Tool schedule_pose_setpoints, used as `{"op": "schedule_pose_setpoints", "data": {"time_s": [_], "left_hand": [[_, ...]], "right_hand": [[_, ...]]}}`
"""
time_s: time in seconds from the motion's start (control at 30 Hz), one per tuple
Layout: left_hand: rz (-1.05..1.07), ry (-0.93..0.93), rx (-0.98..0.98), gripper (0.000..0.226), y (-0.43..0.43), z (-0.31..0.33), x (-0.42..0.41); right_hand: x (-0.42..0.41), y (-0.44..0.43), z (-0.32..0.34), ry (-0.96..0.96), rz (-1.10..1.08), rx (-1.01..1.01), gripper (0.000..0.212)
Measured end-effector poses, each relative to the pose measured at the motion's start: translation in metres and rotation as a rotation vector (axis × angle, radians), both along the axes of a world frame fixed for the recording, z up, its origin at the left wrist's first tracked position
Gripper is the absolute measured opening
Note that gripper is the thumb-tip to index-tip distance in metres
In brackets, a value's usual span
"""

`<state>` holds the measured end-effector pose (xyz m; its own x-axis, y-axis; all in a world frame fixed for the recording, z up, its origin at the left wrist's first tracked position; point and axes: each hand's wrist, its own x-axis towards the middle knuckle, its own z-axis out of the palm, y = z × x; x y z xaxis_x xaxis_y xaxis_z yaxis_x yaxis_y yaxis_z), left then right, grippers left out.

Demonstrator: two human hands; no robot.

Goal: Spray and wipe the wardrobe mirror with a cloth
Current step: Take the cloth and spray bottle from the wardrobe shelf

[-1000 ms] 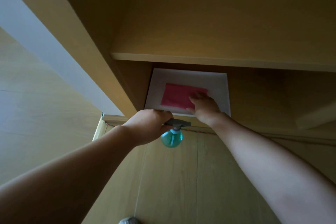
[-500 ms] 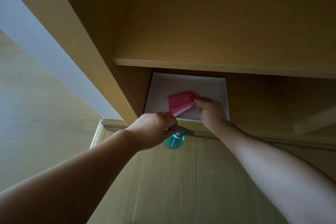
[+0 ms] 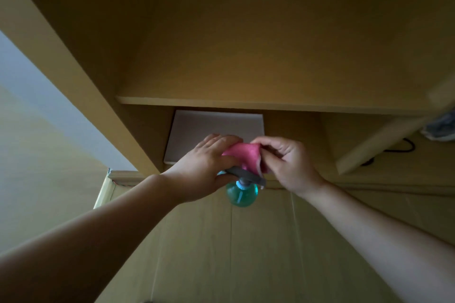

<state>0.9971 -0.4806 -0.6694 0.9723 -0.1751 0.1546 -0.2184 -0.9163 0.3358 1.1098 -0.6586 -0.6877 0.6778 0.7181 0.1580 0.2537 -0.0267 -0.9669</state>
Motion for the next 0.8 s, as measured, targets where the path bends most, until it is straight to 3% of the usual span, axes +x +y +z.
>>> {"op": "schedule_pose_setpoints", "data": {"time_s": [0.2, 0.37, 0.8], "left_hand": [[0.003, 0.03, -0.15, 0.025, -0.012, 0.083, 0.009], [0.044, 0.088, -0.221, 0.022, -0.009, 0.194, 0.025], [0.093, 0.102, -0.163, 0.017, 0.029, 0.608, 0.063]], "right_hand": [[0.002, -0.01, 0.085, -0.012, -0.073, -0.012, 0.039], [0.012, -0.003, 0.202, 0.006, -0.085, -0.047, 0.037], [0.045, 0.039, 0.611, -0.054, -0.153, -0.067, 0.025]]}}
